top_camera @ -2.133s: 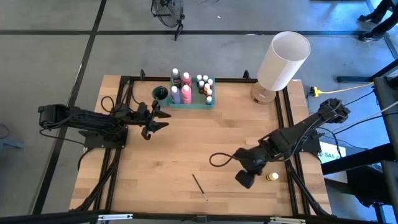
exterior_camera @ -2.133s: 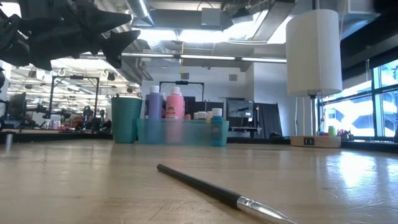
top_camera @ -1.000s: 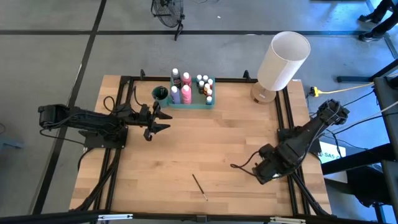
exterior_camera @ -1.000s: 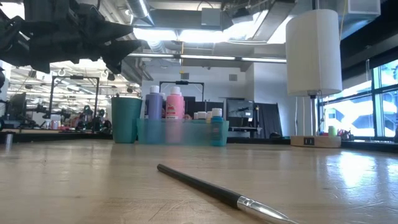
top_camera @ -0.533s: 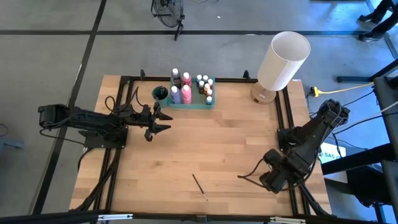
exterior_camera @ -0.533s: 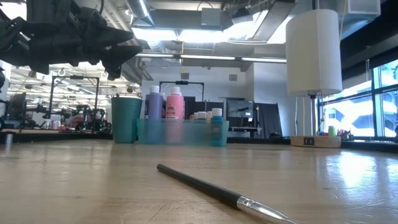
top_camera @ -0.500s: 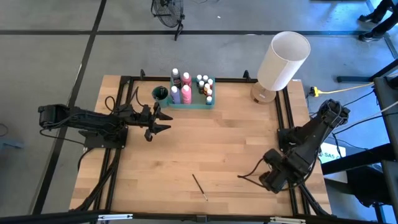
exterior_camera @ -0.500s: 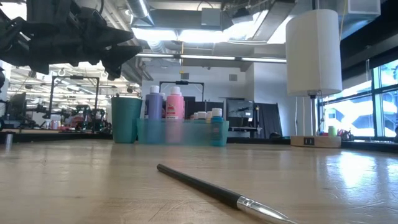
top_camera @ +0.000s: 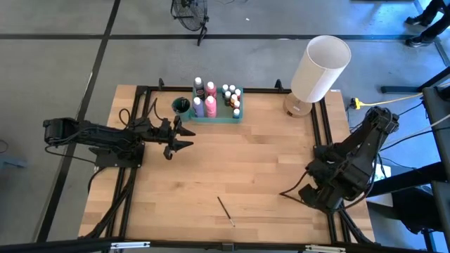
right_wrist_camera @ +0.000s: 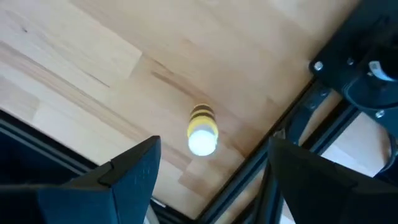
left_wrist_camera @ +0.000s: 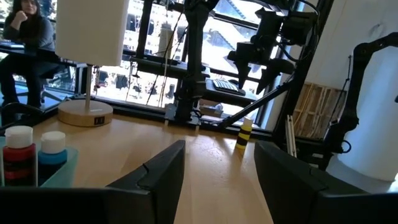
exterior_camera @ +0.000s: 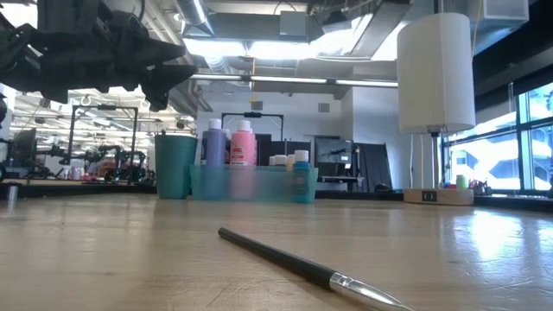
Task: Pick & Place Paint Supplies
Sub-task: Put the small yellow paint bottle into the green bin
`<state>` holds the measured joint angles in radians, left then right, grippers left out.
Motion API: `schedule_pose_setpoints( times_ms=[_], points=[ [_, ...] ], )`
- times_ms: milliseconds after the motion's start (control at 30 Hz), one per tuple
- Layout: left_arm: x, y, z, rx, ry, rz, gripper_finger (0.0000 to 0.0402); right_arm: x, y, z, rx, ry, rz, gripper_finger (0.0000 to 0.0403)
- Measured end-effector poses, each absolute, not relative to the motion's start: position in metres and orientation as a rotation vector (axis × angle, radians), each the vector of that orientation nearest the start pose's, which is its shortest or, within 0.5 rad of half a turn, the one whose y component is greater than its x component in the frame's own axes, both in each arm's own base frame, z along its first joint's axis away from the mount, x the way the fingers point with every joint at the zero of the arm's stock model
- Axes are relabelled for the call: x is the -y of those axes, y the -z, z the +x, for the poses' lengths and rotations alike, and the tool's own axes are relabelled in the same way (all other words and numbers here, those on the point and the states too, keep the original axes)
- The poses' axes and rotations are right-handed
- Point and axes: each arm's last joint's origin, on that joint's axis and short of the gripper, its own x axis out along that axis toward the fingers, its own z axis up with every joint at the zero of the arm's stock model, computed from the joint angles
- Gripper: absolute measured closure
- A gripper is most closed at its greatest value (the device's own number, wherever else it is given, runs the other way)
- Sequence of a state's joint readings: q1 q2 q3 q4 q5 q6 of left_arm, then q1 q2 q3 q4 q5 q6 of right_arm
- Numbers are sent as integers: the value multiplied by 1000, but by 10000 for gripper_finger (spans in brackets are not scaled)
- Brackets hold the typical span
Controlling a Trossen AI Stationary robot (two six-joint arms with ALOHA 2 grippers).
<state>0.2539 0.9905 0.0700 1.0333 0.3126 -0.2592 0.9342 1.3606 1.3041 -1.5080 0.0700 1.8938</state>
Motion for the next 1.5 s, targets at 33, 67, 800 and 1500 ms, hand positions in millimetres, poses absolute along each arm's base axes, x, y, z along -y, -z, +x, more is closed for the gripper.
schedule_pose_setpoints(
  times_ms=[33,67,800,1500],
  points=[
    [-33,-176,163,99,72,-227,213,-171,-311,127,-1360,744,730,103],
    [-33,-176,163,97,72,-228,213,-171,-310,126,-1362,746,723,103],
    [-33,-175,163,87,70,-231,214,-186,-265,119,-1432,653,831,124],
    [-33,-175,163,88,63,-239,214,-184,-217,112,-1487,659,836,160]
  ],
)
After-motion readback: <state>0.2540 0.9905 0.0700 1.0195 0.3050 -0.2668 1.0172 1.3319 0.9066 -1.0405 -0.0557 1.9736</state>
